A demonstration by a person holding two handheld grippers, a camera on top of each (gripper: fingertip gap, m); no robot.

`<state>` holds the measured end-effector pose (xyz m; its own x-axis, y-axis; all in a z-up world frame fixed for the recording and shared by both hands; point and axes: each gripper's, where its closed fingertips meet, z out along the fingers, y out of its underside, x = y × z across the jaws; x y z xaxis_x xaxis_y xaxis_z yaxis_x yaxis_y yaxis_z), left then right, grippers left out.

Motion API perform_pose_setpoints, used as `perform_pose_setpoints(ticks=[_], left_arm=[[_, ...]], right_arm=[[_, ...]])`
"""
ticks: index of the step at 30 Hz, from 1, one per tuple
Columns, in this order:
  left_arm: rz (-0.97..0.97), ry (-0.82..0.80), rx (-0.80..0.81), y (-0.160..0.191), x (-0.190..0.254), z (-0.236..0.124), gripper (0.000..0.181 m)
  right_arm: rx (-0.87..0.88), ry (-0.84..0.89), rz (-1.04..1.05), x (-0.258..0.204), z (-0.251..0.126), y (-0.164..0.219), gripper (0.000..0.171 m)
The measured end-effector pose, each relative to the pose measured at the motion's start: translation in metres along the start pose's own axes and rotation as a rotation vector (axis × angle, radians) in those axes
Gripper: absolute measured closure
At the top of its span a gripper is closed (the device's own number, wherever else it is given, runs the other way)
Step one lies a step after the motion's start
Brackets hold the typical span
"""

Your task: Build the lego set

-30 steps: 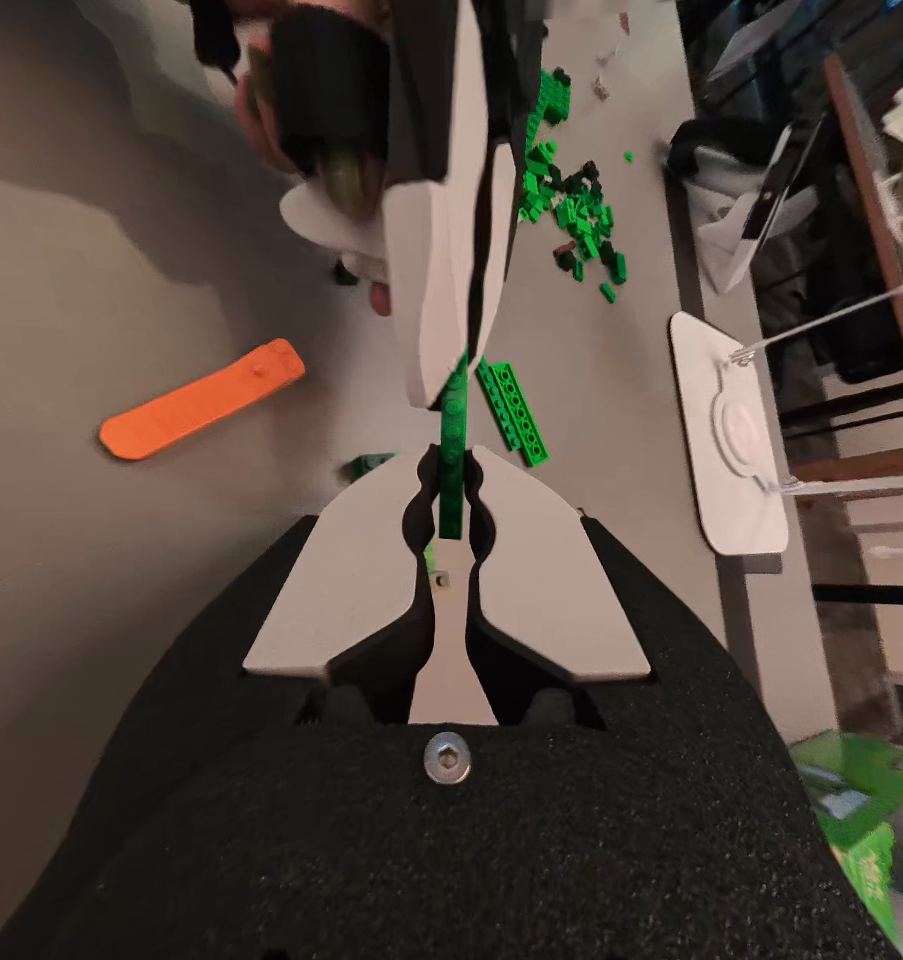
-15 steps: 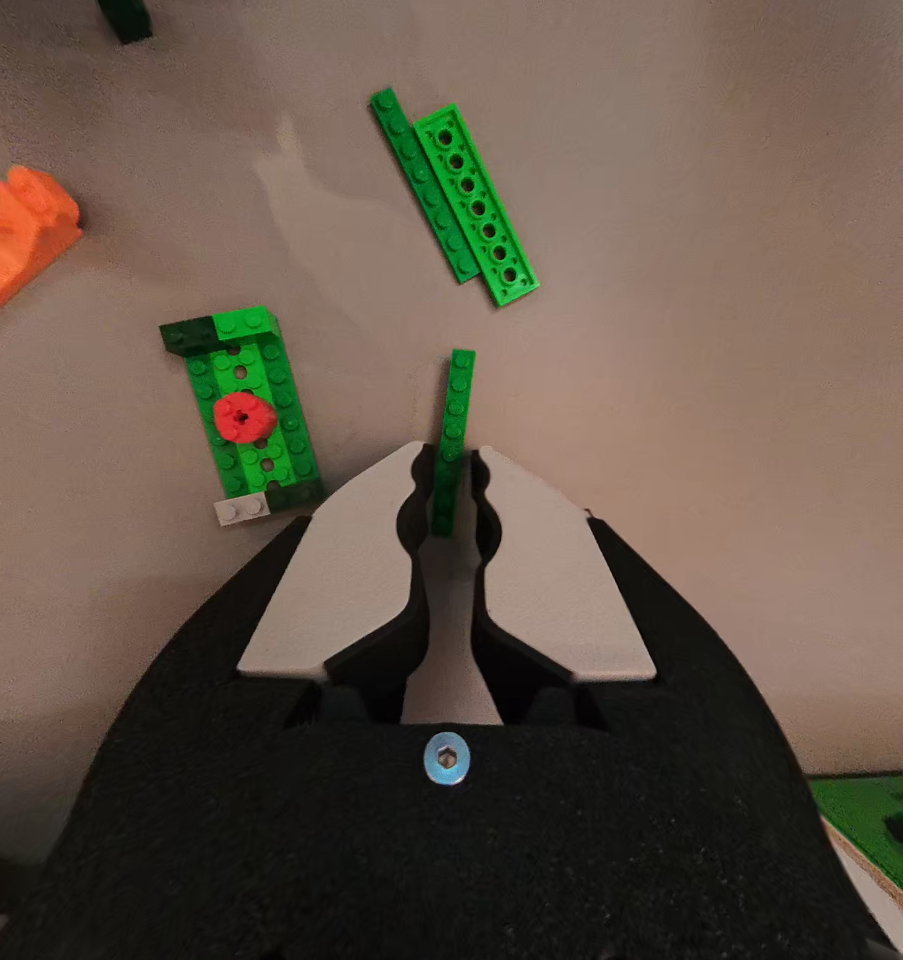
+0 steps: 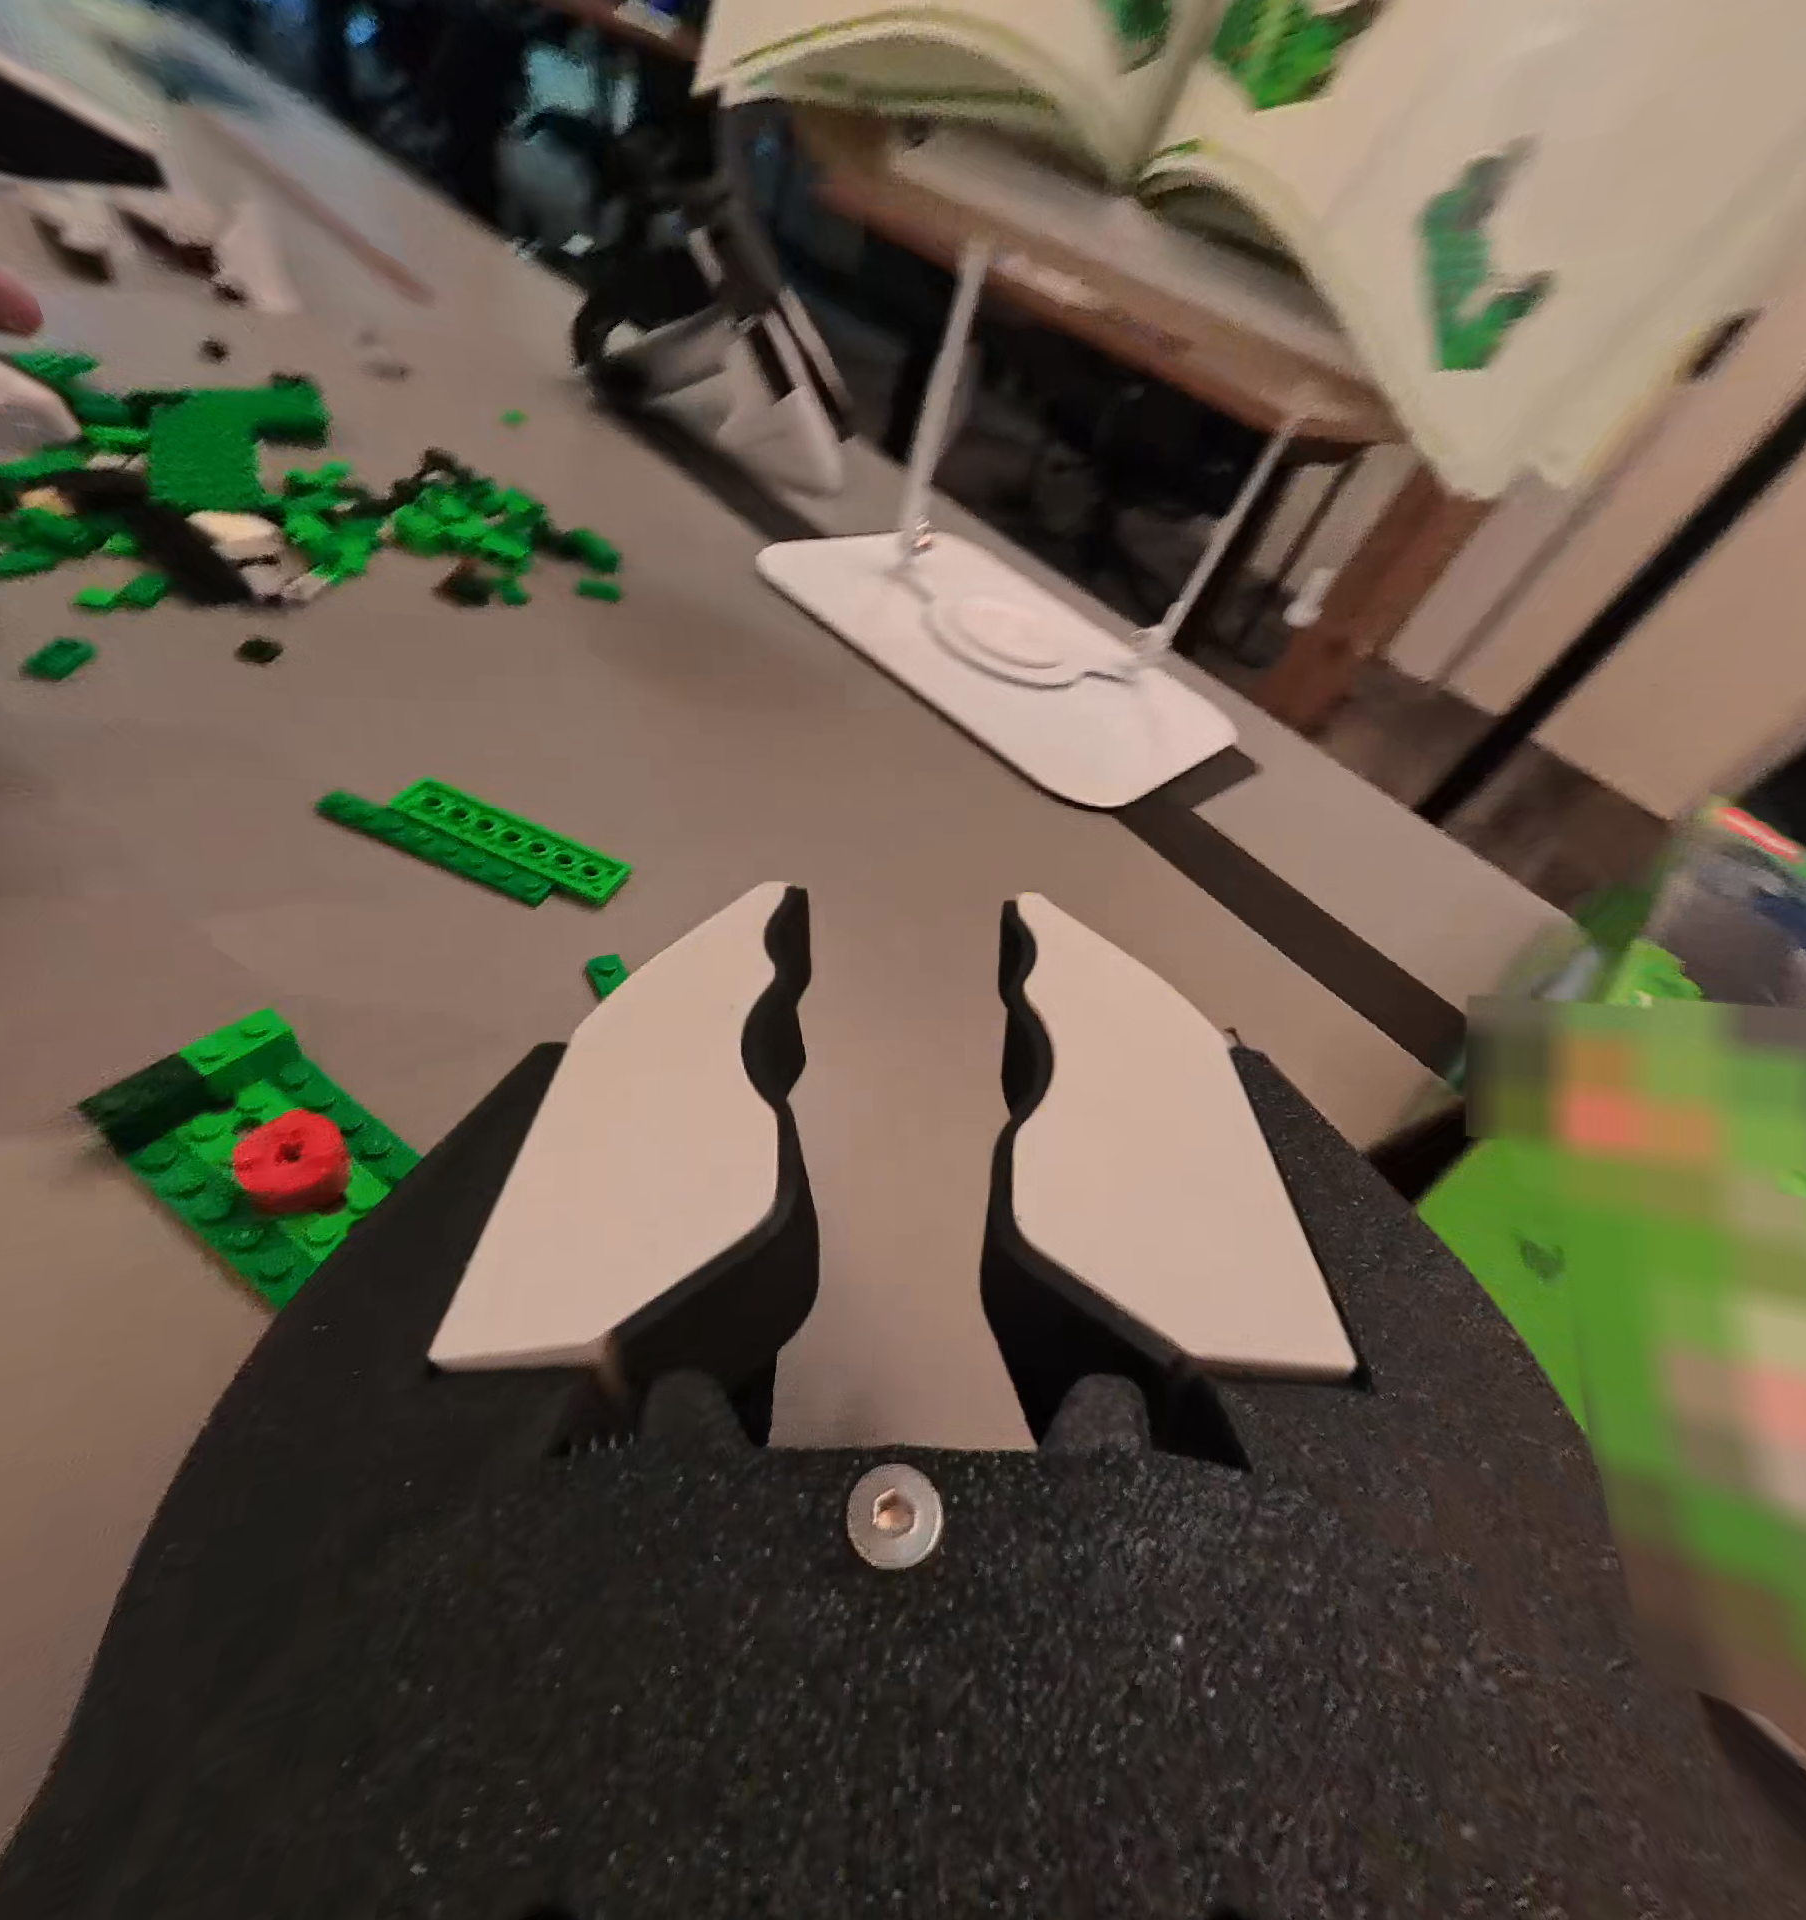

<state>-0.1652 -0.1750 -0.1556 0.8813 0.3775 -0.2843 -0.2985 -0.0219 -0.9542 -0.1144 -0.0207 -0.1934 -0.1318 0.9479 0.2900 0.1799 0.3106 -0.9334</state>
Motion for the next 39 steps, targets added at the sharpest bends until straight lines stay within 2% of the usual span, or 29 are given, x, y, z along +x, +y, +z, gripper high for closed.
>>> perform_pose_setpoints(ticks=[4, 6, 9, 12, 17, 20, 24, 28, 33, 36, 39], left_arm=[[0.066, -0.02, 0.01, 0.002, 0.002, 0.001, 0.114], [0.093, -0.008, 0.029, -0.001, 0.007, 0.0, 0.115], [0.135, 0.018, 0.067, -0.007, 0.015, -0.002, 0.116], [0.198, 0.008, 0.149, -0.021, 0.017, -0.01, 0.124], [0.205, 0.037, 0.144, -0.019, 0.022, -0.011, 0.125], [0.194, 0.046, 0.13, -0.017, 0.022, -0.01, 0.128], [0.171, 0.05, 0.112, -0.012, 0.02, -0.008, 0.128], [0.157, 0.061, 0.102, -0.01, 0.02, -0.006, 0.129], [0.142, 0.112, 0.078, -0.006, 0.028, -0.004, 0.132], [0.169, 0.256, 0.024, -0.004, 0.051, -0.005, 0.134], [0.189, 0.482, -0.162, 0.015, 0.085, -0.004, 0.135]], right_arm=[[0.078, 0.182, -0.097, 0.003, -0.018, -0.005, 0.139], [0.125, 0.206, -0.151, -0.003, -0.021, -0.01, 0.146], [0.172, 0.222, -0.233, -0.007, -0.023, -0.018, 0.147], [0.183, 0.209, -0.221, -0.008, -0.023, -0.018, 0.147], [0.192, 0.101, -0.153, -0.014, -0.021, -0.017, 0.145], [0.025, -0.138, -0.148, -0.03, -0.011, 0.006, 0.15], [-0.194, -0.451, -0.015, -0.041, -0.002, 0.034, 0.147], [-0.326, -0.535, -0.049, -0.045, 0.002, 0.054, 0.148], [-0.386, -0.6, -0.005, -0.049, 0.003, 0.059, 0.152], [-0.398, -0.614, -0.013, -0.049, 0.004, 0.06, 0.154], [-0.429, -0.629, -0.032, -0.051, 0.005, 0.061, 0.156]])
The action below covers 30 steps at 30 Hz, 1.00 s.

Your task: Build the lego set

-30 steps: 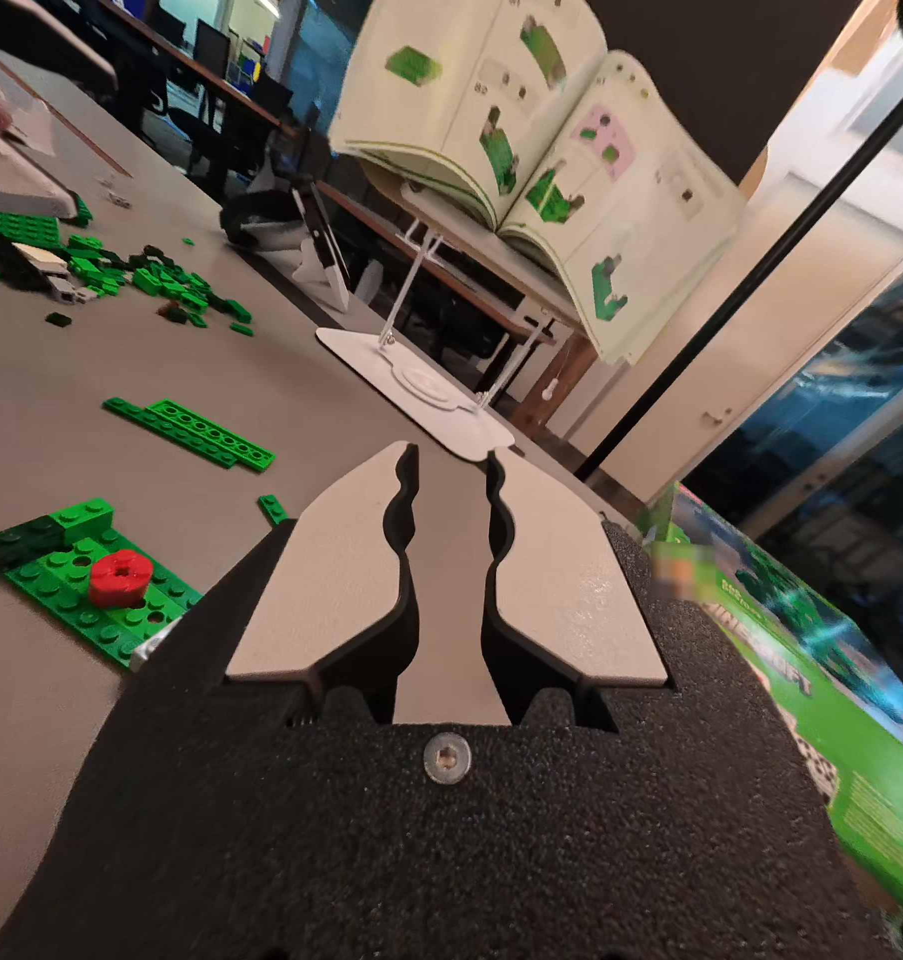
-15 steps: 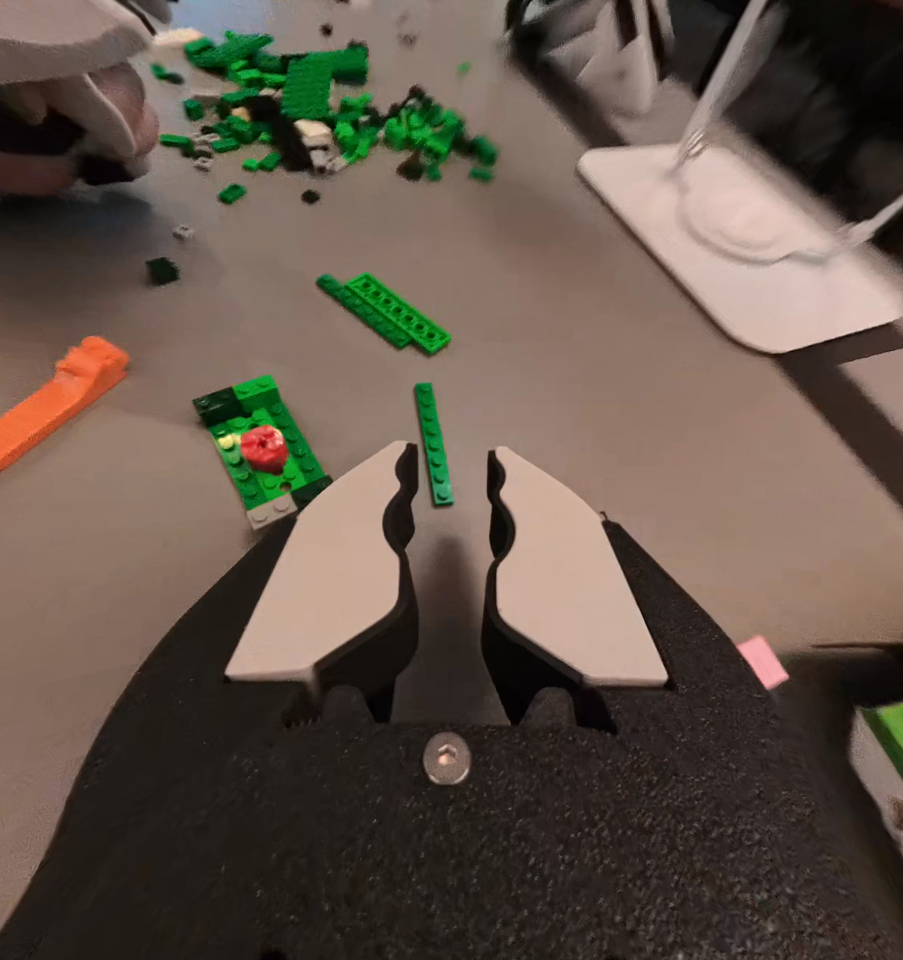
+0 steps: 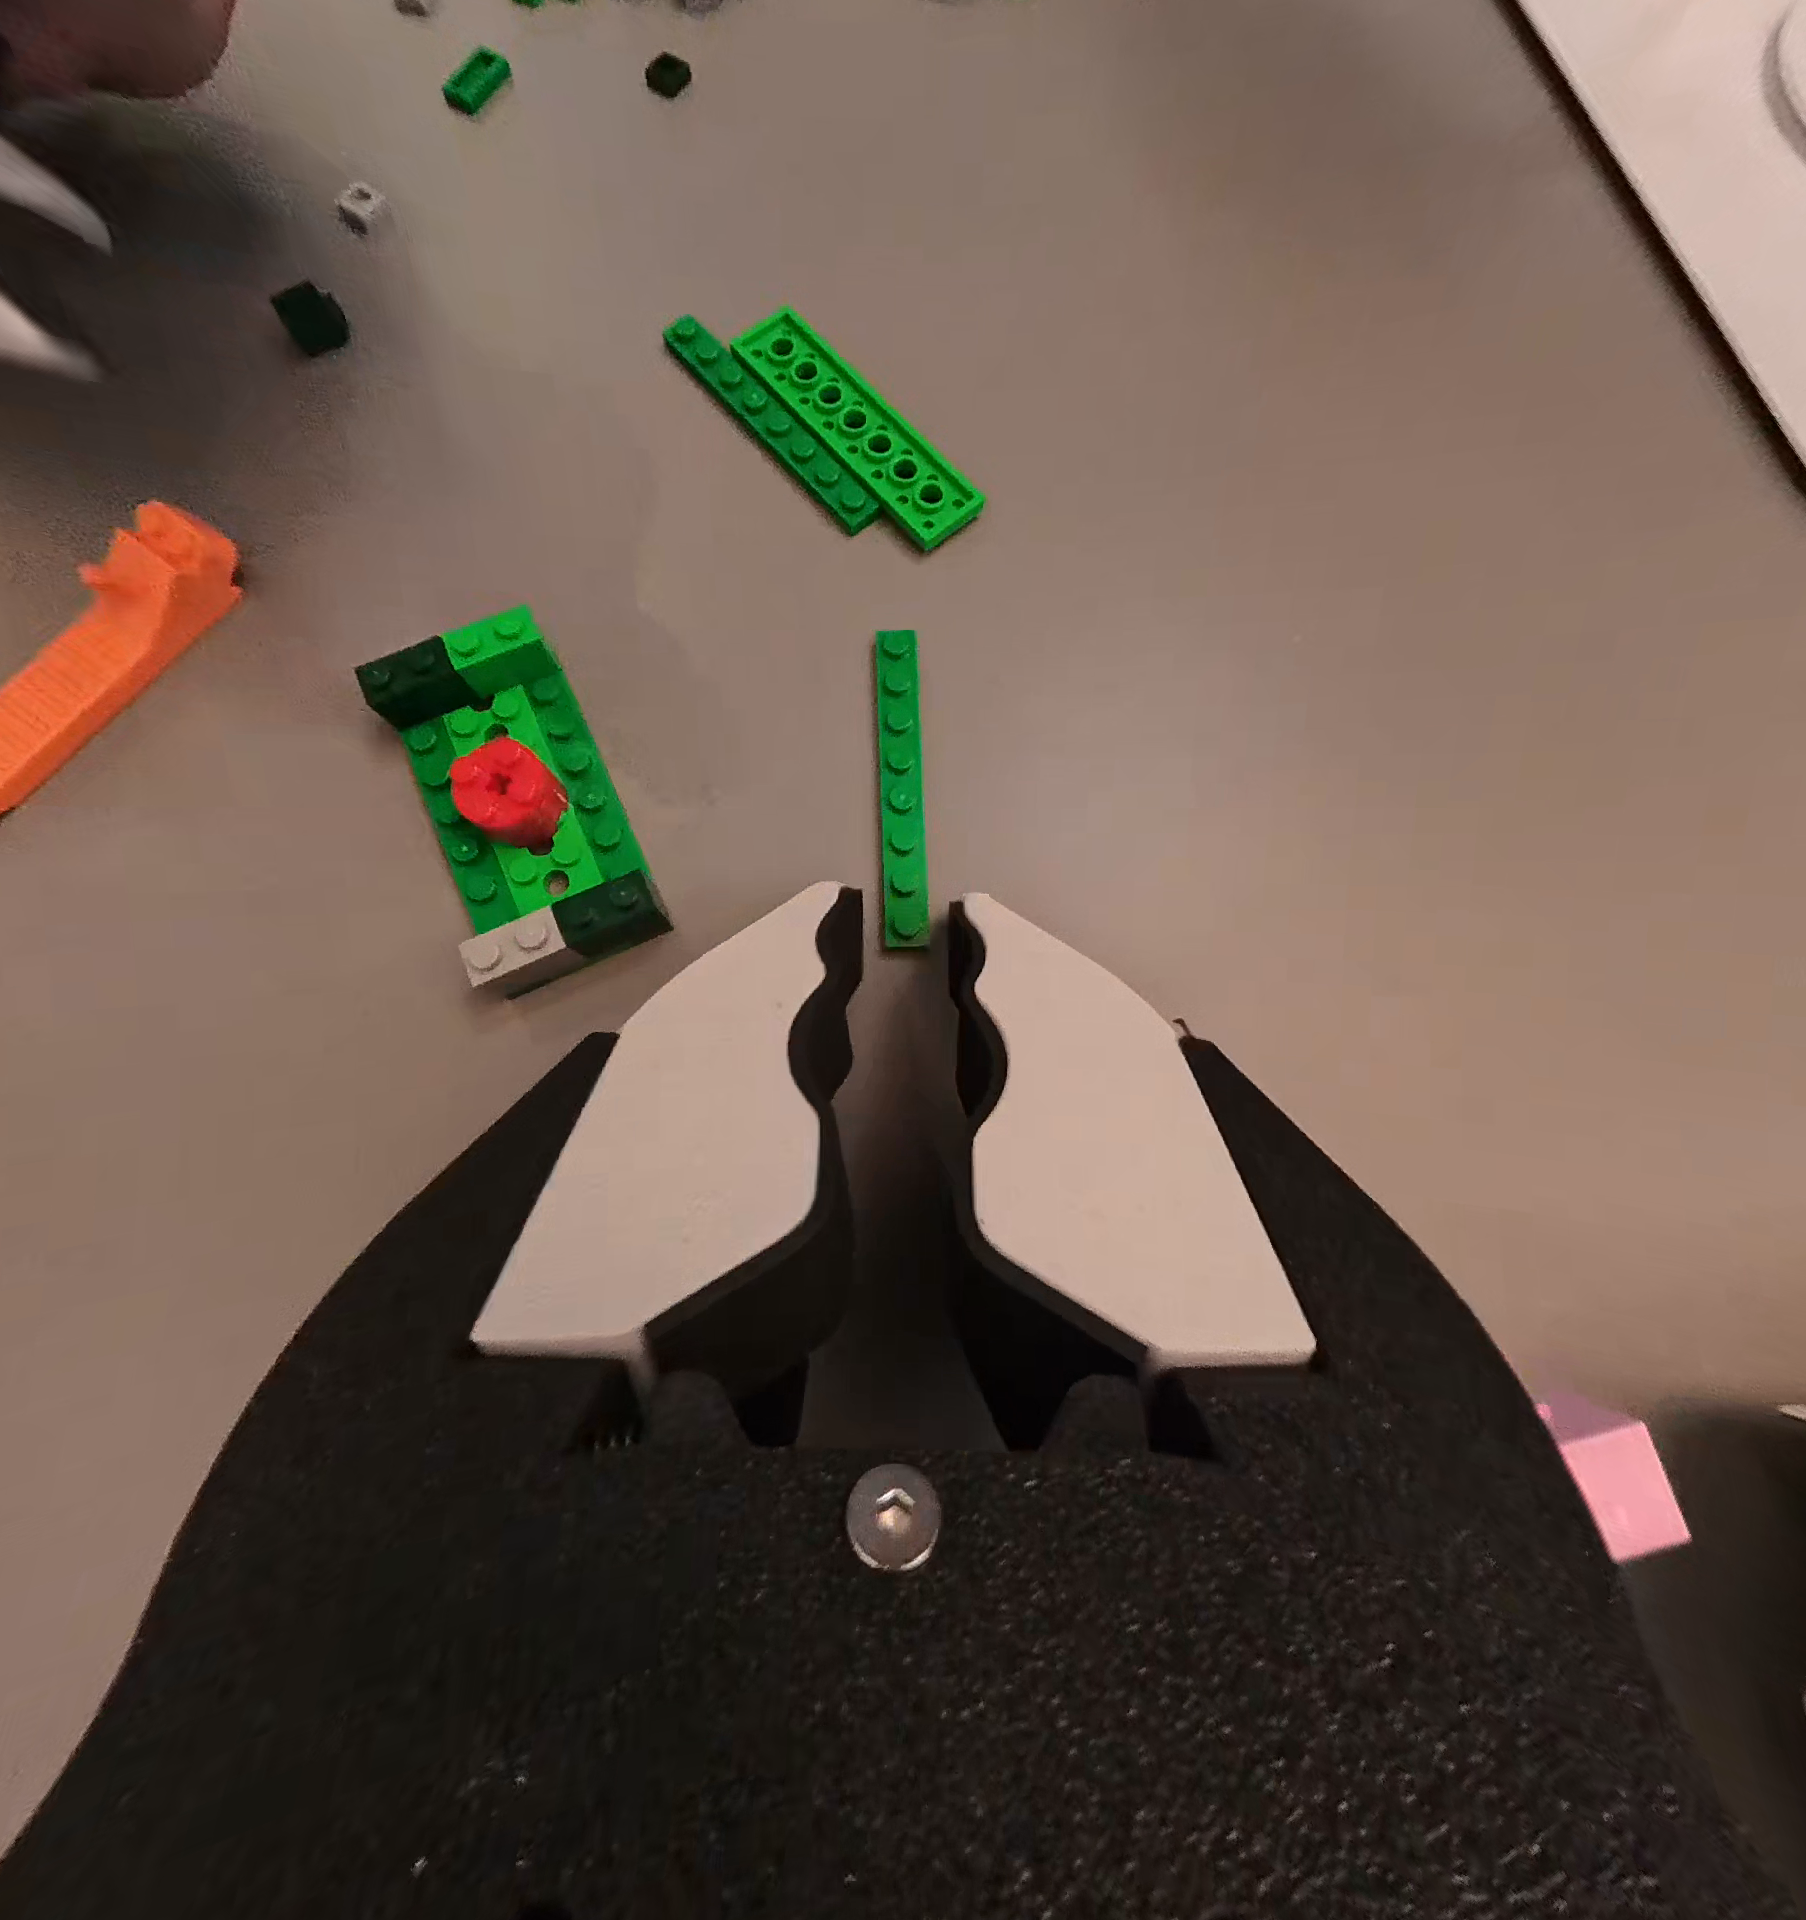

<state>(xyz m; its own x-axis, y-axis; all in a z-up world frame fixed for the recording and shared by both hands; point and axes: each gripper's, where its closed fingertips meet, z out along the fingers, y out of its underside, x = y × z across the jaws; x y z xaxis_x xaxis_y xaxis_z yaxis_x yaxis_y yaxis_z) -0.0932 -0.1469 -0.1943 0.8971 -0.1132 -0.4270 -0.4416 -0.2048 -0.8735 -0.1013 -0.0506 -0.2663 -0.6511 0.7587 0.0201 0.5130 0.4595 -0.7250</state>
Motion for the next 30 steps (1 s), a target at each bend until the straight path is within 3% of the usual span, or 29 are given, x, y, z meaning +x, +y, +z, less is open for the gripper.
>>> perform_pose_setpoints(ticks=[5, 8, 12, 16, 22, 30], left_arm=[[0.0, 0.189, -0.195, 0.024, 0.02, 0.022, 0.13], [-0.089, 0.301, -0.279, 0.038, 0.028, 0.026, 0.123], [-0.159, 0.307, -0.243, 0.039, 0.024, 0.026, 0.123], [-0.143, 0.225, -0.147, 0.03, 0.009, 0.019, 0.134], [-0.157, 0.297, -0.197, 0.032, 0.009, 0.007, 0.133], [-0.153, 0.285, -0.183, 0.028, 0.004, 0.003, 0.134]], right_arm=[[0.01, -0.009, -0.029, -0.001, 0.001, -0.002, 0.171], [0.038, -0.009, -0.035, -0.001, 0.0, -0.004, 0.171], [0.055, -0.01, -0.036, -0.001, -0.001, -0.005, 0.17], [0.057, -0.128, -0.198, -0.021, -0.004, -0.003, 0.152], [-0.12, -0.292, -0.23, -0.03, -0.003, -0.002, 0.158], [-0.213, -0.303, -0.32, -0.039, 0.007, -0.005, 0.158]])
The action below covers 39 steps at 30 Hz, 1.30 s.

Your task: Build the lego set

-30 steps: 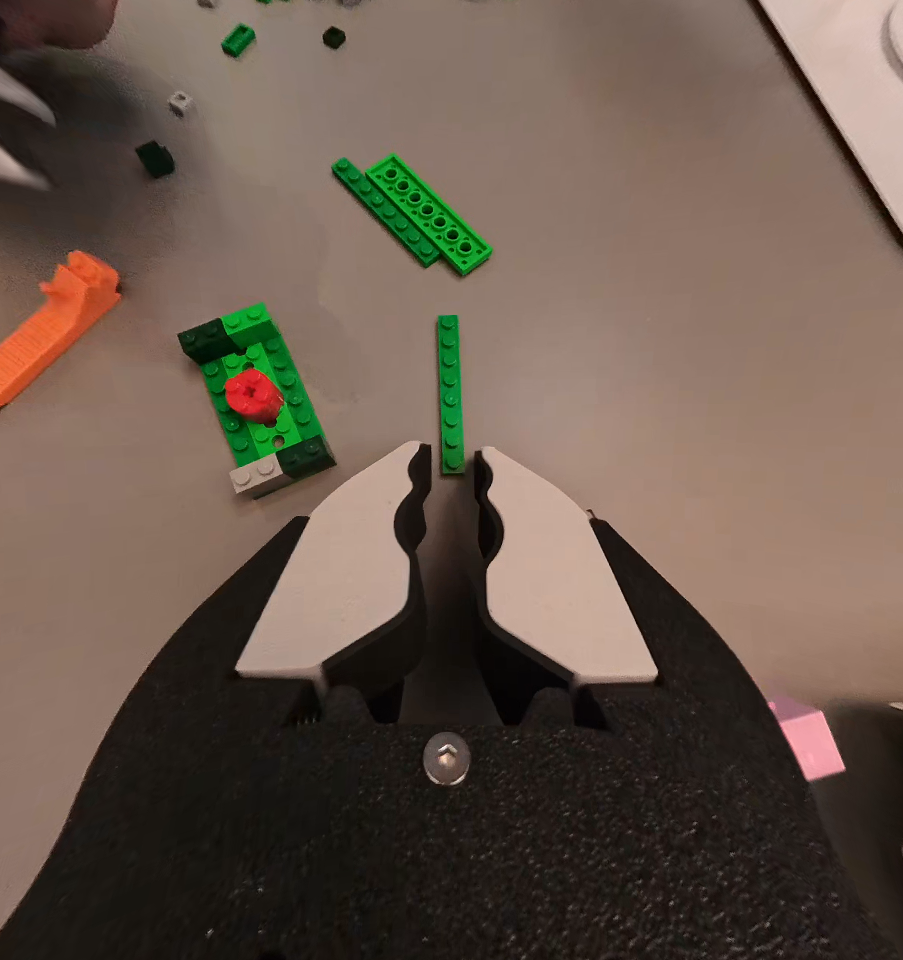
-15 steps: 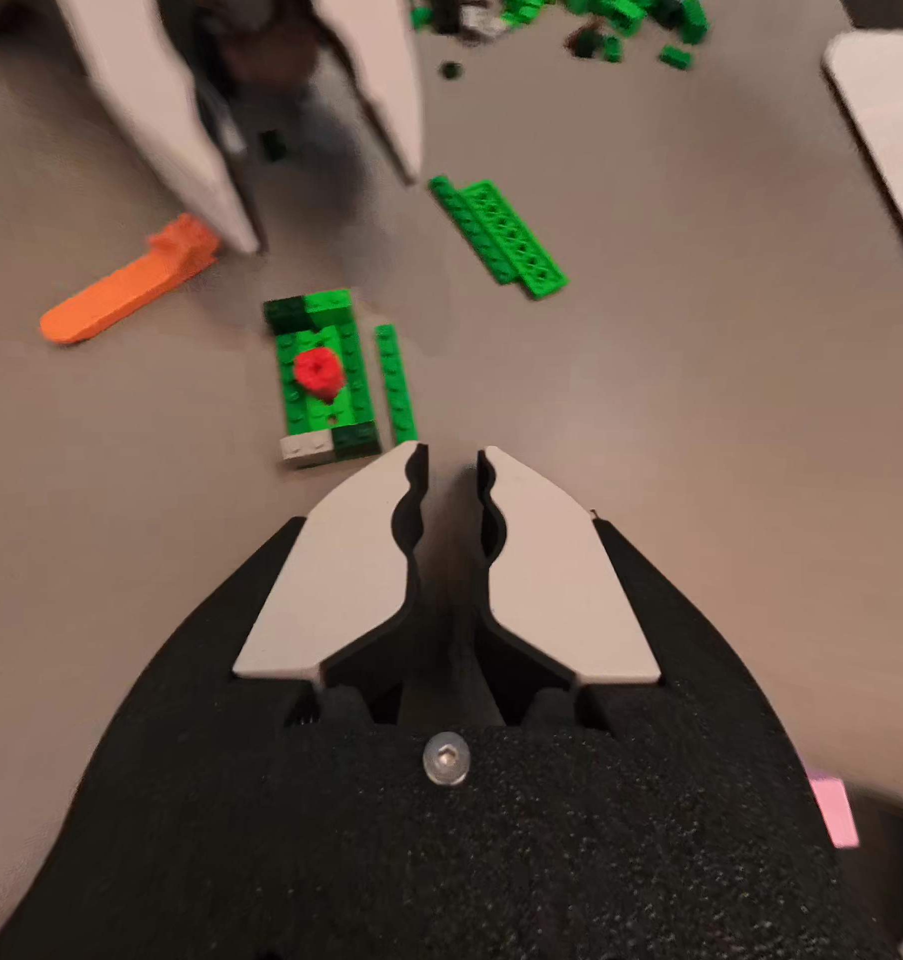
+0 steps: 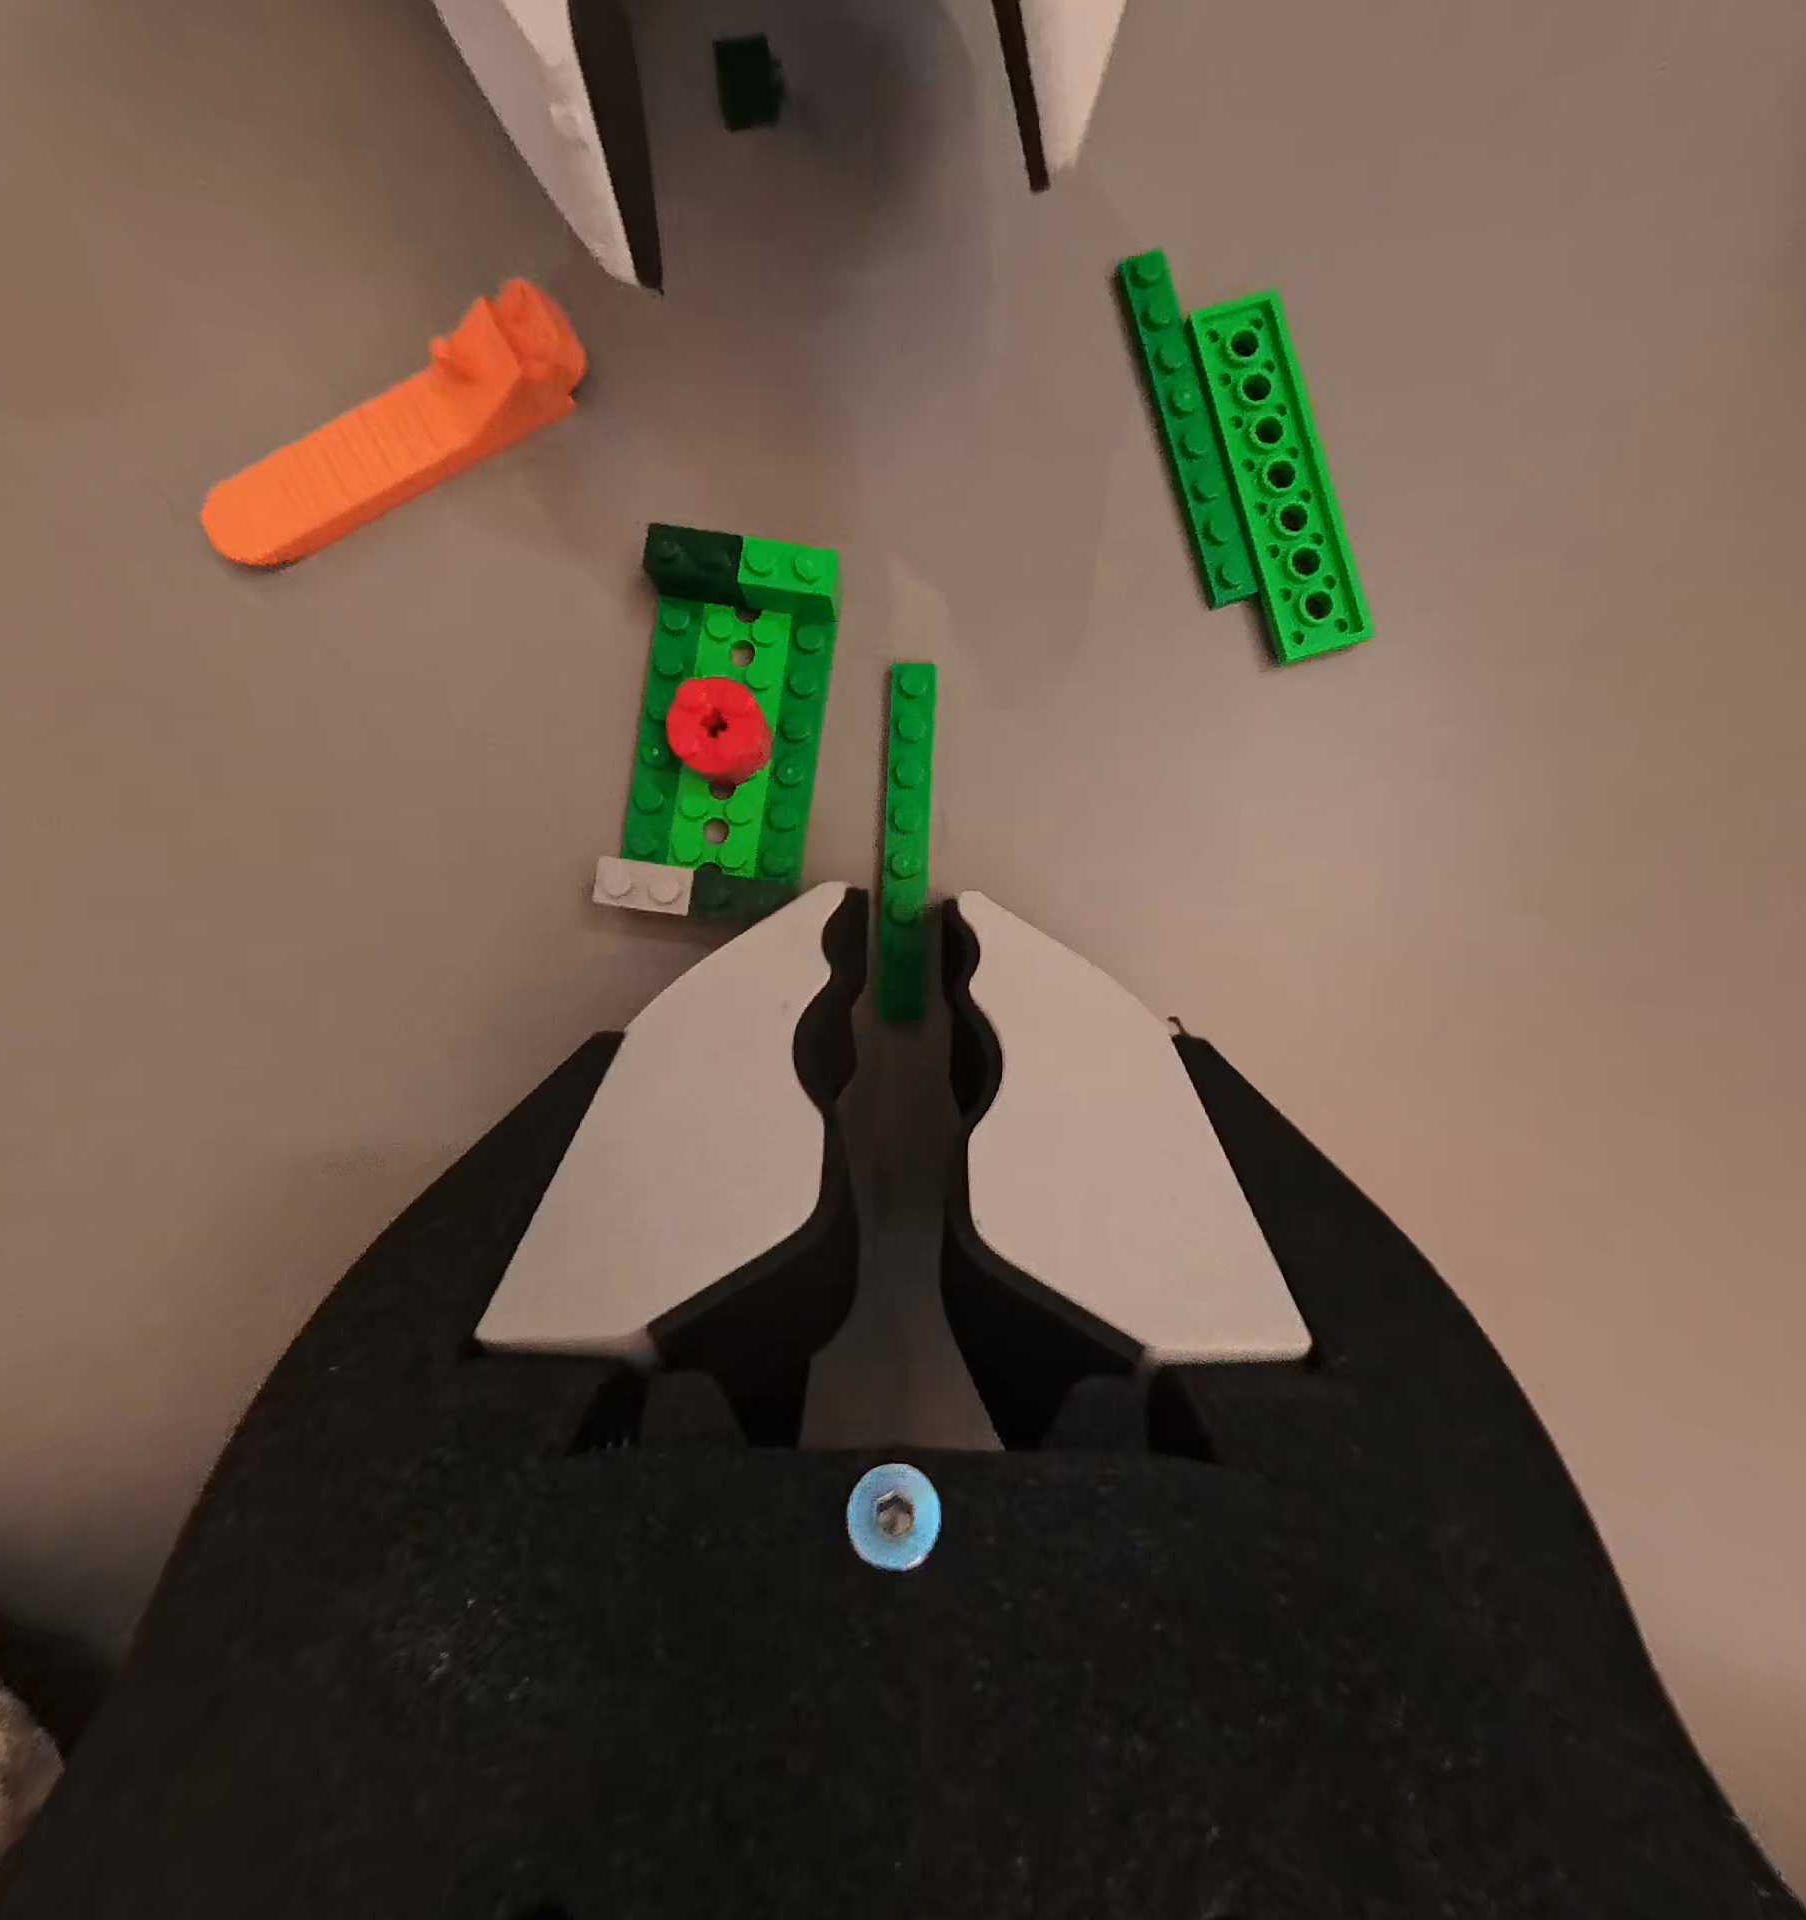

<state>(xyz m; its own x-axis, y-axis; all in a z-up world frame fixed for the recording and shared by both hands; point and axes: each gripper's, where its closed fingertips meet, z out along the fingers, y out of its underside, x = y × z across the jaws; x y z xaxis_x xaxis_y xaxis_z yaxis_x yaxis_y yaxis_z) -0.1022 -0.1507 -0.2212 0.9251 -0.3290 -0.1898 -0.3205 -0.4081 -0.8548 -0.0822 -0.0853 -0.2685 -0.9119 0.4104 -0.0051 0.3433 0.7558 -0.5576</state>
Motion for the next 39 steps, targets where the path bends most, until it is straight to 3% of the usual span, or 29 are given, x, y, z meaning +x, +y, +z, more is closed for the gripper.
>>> perform_pose_setpoints(ticks=[6, 13, 16, 21, 28, 39], left_arm=[[-0.005, -0.002, 0.015, 0.001, 0.001, 0.002, 0.134], [0.069, -0.132, 0.082, -0.002, -0.01, -0.001, 0.135], [0.085, -0.215, 0.113, -0.004, -0.021, -0.007, 0.139], [0.0, -0.203, 0.119, -0.001, -0.024, -0.007, 0.135], [0.021, -0.394, 0.287, -0.017, -0.039, -0.018, 0.137], [0.097, -0.446, 0.328, -0.024, -0.035, -0.018, 0.149]], right_arm=[[0.006, 0.06, -0.014, 0.004, 0.003, -0.005, 0.164], [0.254, 0.167, 0.037, 0.001, -0.013, -0.024, 0.164], [0.281, 0.246, 0.033, -0.001, -0.018, -0.02, 0.164], [0.395, 0.28, 0.123, -0.007, -0.026, -0.013, 0.164], [0.437, 0.367, 0.115, -0.01, -0.032, -0.009, 0.164], [0.401, 0.408, 0.072, -0.011, -0.028, -0.007, 0.164]])
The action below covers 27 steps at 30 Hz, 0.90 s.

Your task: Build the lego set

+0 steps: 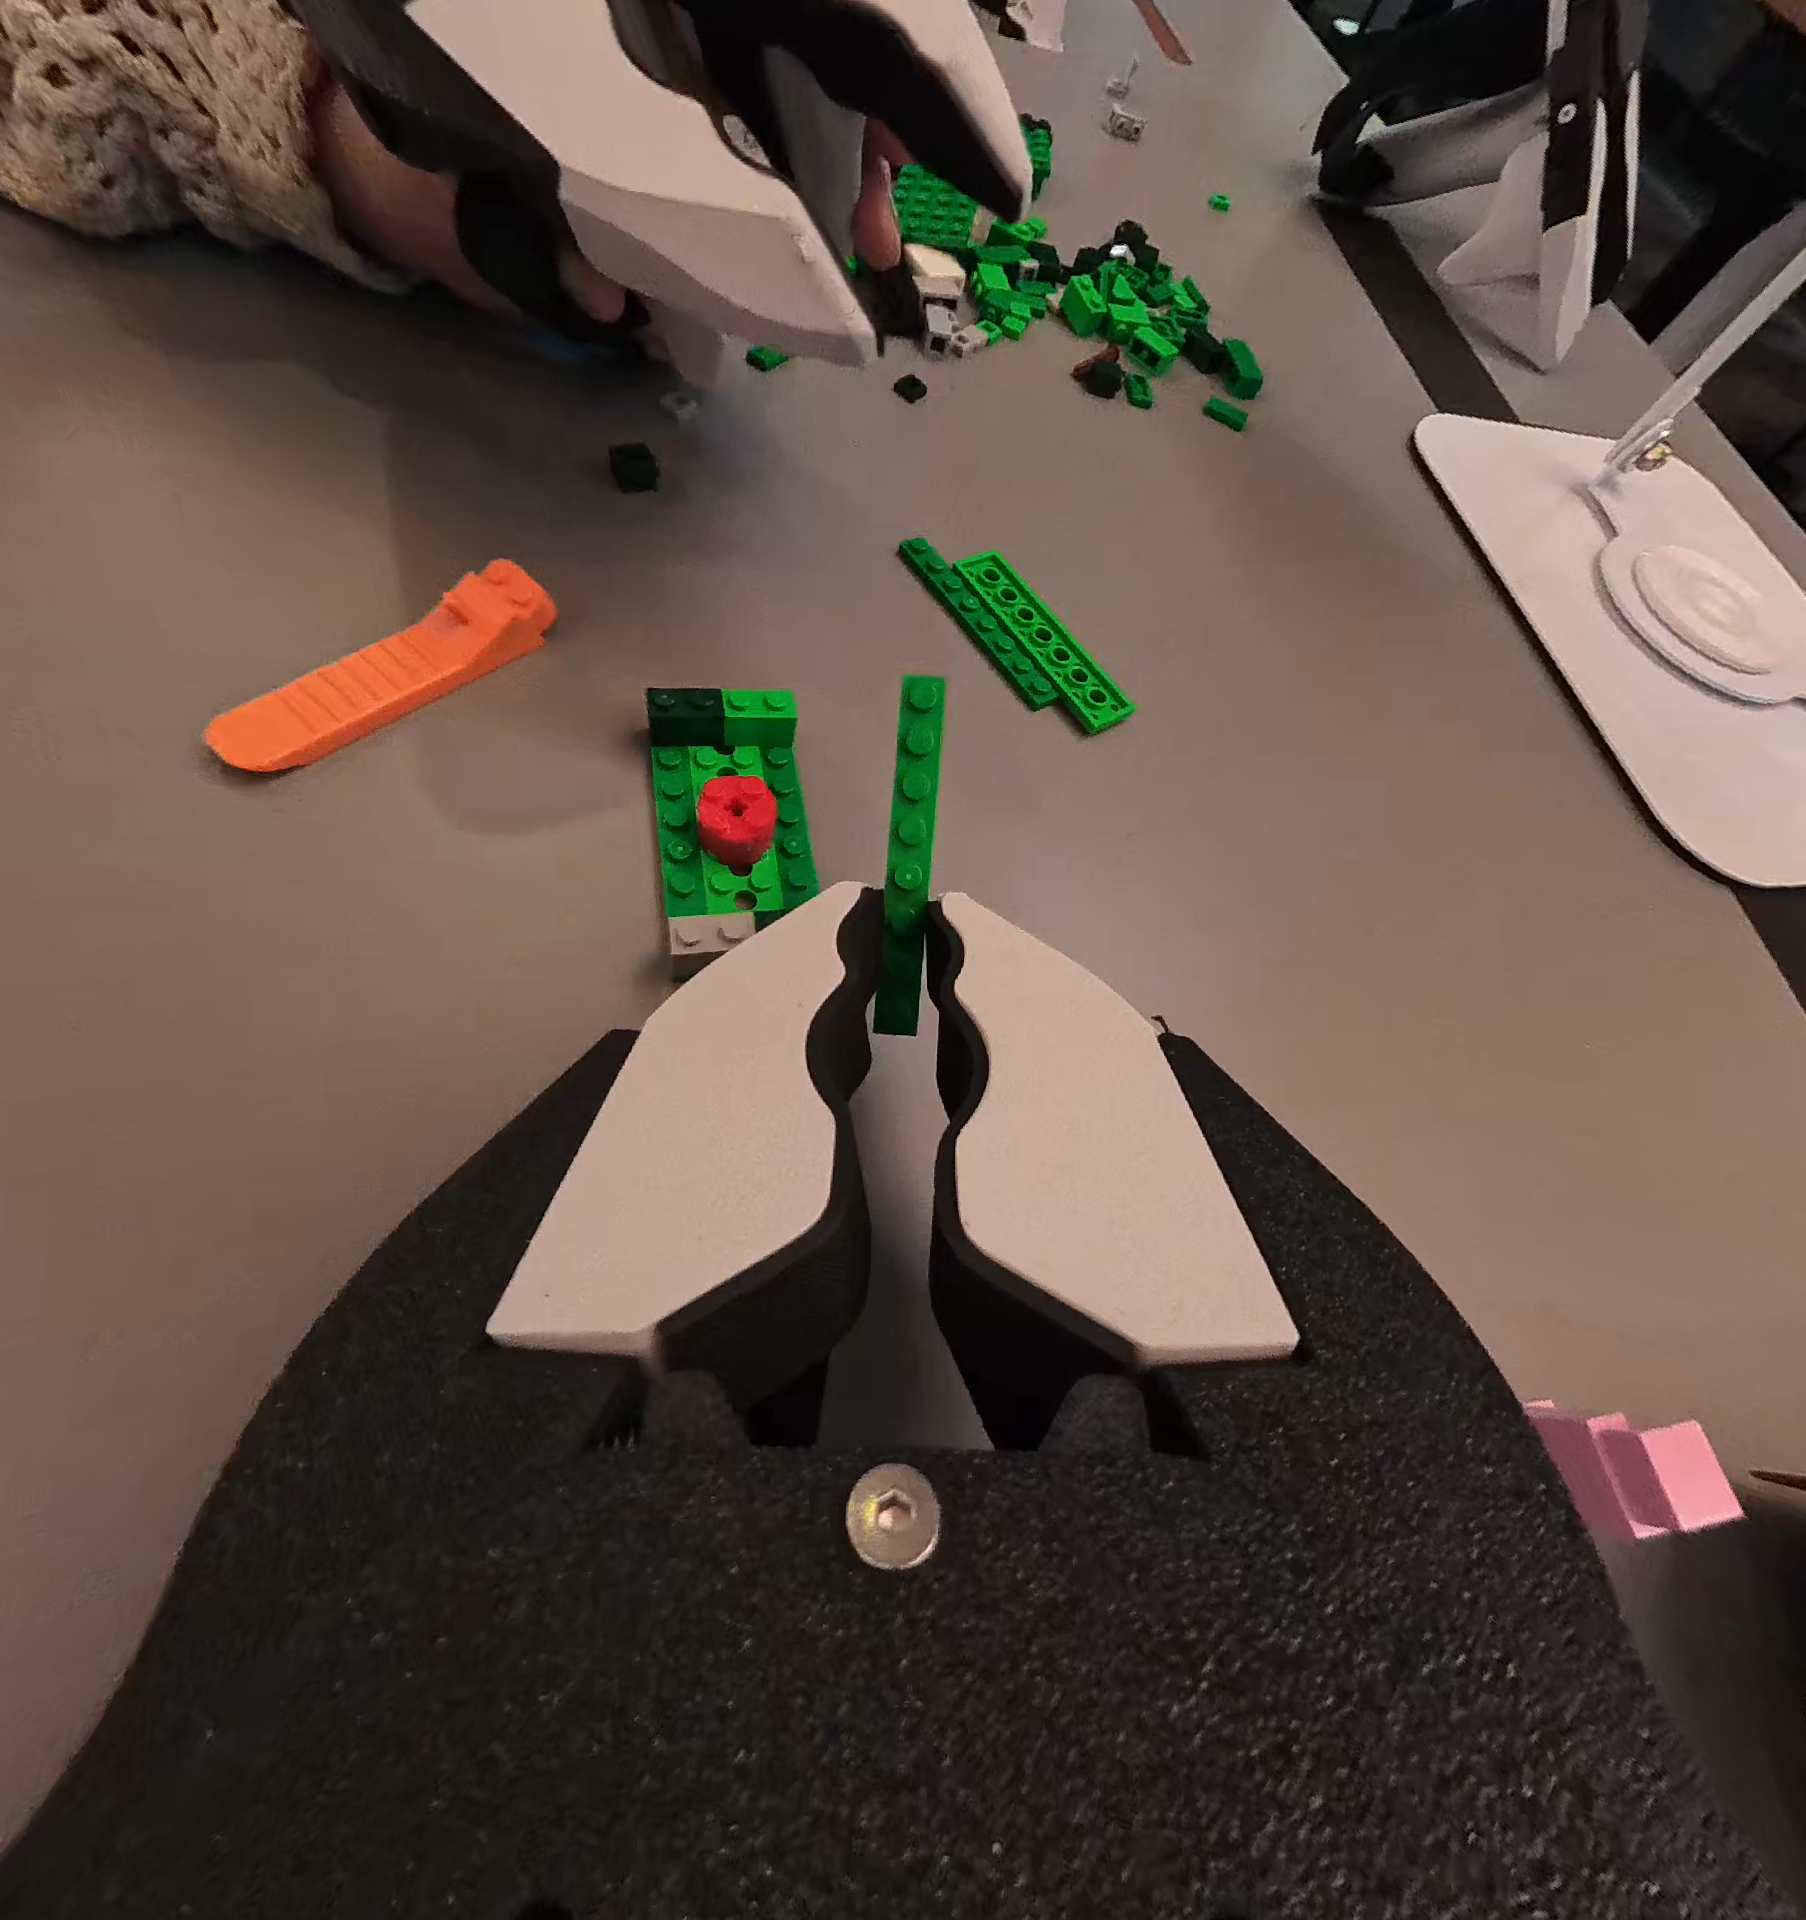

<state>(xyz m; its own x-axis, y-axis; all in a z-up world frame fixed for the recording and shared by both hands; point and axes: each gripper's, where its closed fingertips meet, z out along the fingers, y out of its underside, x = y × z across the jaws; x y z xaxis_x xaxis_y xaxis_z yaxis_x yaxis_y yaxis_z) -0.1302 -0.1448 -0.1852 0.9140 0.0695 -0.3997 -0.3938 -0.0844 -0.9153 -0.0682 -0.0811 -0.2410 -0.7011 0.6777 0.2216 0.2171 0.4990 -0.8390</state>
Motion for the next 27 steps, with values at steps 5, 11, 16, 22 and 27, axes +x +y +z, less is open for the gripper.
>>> perform_pose_setpoints(ticks=[5, 11, 16, 22, 27], left_arm=[[0.003, 0.005, -0.003, 0.0, 0.001, 0.0, 0.151], [-0.035, -0.024, 0.018, -0.001, -0.008, 0.0, 0.156], [0.008, -0.019, 0.013, -0.001, -0.004, 0.003, 0.16], [0.022, -0.028, 0.026, -0.002, -0.004, 0.004, 0.164], [0.041, -0.031, 0.031, -0.003, -0.003, 0.005, 0.167]], right_arm=[[-0.021, -0.025, 0.013, -0.002, 0.002, 0.002, 0.164], [-0.071, -0.13, 0.044, -0.014, -0.004, -0.012, 0.164], [-0.239, -0.154, -0.014, -0.027, 0.002, -0.007, 0.164], [-0.37, -0.149, -0.085, -0.021, 0.008, -0.003, 0.164], [-0.346, -0.176, -0.055, -0.006, 0.005, -0.02, 0.164]])
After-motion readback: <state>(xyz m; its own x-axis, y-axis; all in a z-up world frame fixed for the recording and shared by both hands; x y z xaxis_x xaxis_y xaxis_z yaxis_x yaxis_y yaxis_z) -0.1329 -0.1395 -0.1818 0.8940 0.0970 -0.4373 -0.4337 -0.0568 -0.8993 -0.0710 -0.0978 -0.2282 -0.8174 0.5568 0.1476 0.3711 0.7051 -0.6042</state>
